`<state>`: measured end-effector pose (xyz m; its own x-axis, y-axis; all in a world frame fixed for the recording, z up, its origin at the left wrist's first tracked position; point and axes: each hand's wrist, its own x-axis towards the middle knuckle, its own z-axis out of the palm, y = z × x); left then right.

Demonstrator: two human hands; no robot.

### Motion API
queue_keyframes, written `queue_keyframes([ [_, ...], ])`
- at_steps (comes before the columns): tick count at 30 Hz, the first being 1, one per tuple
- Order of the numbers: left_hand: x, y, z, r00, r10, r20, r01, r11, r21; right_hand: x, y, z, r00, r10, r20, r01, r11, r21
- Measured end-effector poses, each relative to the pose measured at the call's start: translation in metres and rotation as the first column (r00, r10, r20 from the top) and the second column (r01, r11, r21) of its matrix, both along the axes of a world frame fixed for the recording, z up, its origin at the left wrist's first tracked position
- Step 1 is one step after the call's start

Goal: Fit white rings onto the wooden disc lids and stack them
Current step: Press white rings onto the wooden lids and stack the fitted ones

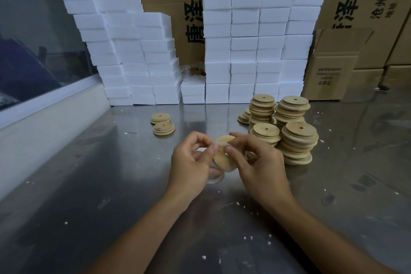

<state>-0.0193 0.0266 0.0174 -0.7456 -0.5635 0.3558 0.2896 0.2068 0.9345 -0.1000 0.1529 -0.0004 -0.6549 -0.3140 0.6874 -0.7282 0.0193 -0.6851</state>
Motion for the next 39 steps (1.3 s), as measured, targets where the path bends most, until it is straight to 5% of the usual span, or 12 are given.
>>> queue_keyframes([
  [4, -0.001, -0.001, -0.002, 0.992, 0.118, -0.037, -0.124, 0.935, -0.331, -0.003, 0.003, 0.0, 0.999, -0.047, 0.001, 0.047, 0.999, 0.008],
  [16, 0.0, -0.009, -0.007, 0.992, 0.123, 0.004, -0.112, 0.916, -0.384, -0.006, 0.004, 0.002, 0.982, 0.046, 0.185, -0.058, 0.996, 0.061],
  [39, 0.001, -0.023, -0.005, 0.987, -0.039, 0.155, 0.049, 0.997, -0.062, -0.018, 0.011, 0.009, 0.943, 0.128, 0.308, -0.174, 0.976, 0.127],
])
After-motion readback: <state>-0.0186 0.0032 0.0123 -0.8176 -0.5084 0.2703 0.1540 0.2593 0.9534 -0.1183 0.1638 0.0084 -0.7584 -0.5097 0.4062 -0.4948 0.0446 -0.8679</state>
